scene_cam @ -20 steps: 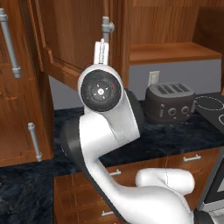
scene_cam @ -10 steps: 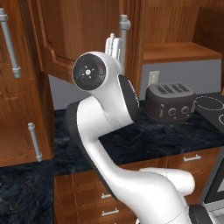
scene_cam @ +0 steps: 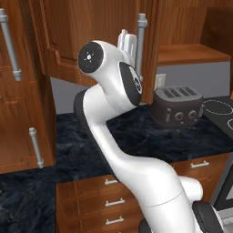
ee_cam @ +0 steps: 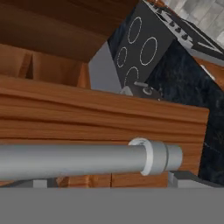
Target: Close all open cabinet doors.
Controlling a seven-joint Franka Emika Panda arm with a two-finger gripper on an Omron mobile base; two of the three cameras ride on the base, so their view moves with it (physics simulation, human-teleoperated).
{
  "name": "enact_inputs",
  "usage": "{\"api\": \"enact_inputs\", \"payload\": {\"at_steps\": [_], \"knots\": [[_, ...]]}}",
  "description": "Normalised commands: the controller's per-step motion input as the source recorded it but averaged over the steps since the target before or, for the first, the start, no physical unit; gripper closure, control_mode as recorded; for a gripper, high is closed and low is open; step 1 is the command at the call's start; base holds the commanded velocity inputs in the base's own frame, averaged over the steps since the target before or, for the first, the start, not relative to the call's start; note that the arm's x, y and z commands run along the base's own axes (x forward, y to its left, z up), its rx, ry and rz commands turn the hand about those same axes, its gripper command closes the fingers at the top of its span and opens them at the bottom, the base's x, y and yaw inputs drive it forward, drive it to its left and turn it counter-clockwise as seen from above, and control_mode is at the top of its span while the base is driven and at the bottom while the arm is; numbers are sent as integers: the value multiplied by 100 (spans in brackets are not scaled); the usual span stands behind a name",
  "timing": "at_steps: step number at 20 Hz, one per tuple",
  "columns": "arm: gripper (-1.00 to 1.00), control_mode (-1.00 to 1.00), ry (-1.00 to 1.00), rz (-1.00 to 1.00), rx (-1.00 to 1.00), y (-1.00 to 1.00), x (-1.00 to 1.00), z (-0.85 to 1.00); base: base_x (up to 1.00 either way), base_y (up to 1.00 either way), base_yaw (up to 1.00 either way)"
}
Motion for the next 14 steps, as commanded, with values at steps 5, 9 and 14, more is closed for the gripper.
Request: {"api": "enact_inputs", "payload": {"at_steps": [5,9,14], "knots": [[-100,-100,7,-18,0,-32,49,-6,0,0,0],[-100,-100,2,-13,0,-22,51,-8,0,0,0],[-100,-100,5,-9,0,-22,51,-12,0,0,0]]}}
